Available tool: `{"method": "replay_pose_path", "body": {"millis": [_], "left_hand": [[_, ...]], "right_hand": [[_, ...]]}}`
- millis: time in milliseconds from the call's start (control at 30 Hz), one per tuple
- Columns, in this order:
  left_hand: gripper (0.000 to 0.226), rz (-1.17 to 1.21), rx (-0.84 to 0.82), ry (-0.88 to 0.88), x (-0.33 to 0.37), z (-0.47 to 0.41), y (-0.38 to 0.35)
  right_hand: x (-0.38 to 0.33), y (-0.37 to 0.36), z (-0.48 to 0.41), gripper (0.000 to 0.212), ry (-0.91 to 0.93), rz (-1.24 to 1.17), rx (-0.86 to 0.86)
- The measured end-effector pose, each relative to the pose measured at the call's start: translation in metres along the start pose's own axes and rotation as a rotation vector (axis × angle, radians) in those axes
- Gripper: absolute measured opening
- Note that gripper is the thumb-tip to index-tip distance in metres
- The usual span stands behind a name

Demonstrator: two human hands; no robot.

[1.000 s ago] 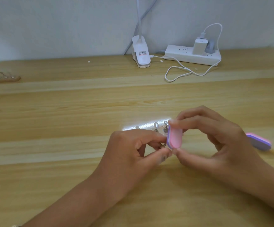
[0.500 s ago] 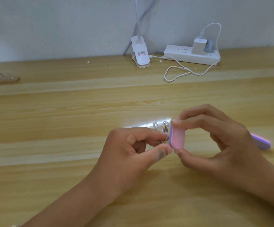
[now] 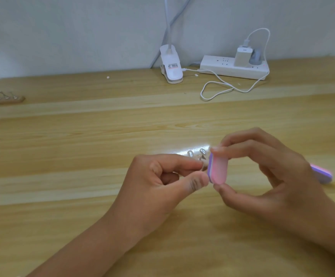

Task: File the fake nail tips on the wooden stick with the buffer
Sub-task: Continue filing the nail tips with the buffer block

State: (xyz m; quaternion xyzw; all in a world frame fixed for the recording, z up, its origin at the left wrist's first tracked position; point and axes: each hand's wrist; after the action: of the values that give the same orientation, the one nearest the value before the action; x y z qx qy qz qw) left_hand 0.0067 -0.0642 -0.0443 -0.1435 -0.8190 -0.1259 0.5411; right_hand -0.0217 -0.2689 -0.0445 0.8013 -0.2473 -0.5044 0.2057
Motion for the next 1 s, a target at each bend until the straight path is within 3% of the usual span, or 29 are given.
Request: {"method": "replay_pose_path", "body": {"millis": [233,367,533,633,1000], "left_hand": [[0.018,-0.020,-0.018,-0.014,0.004,-0.001,0.002],[0.004,-0.091,-0.047,-0.066,0.003,-0.002,0.003],[0.009,-0.489,-0.063,-0.321,0.000,-0.002,-0.004],[0.012,-0.626,-0.072,-0.425,0.000,-0.002,-0.005],[0.011,-0.600,-0.079,-0.432,-0.002,-0.001,-0.004]], "right_hand": [[0.006,0.003,-0.002,0.036,-0.009,0.020,0.011],[0.013,0.011,-0.009,0.037,-0.123,-0.151,0.075],[-0.005,-0.004,0.002,0.032,-0.014,-0.079,-0.047],[-0.005,-0.004,0.001,0.032,-0.067,-0.086,-0.028],[-0.003,-0.010,0.004,0.032,-0.046,-0.065,-0.032]]}}
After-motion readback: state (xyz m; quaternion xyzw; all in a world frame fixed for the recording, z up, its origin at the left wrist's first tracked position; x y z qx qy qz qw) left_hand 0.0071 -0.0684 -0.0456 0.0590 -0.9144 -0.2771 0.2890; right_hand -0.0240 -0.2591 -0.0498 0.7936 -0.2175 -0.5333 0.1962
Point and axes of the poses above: each hand's wrist, its own z-axis away from the middle knuckle, its own y-axis out of the back of the hand, x = y × z, and after that the axes turned 15 degrees about -y, right-handed
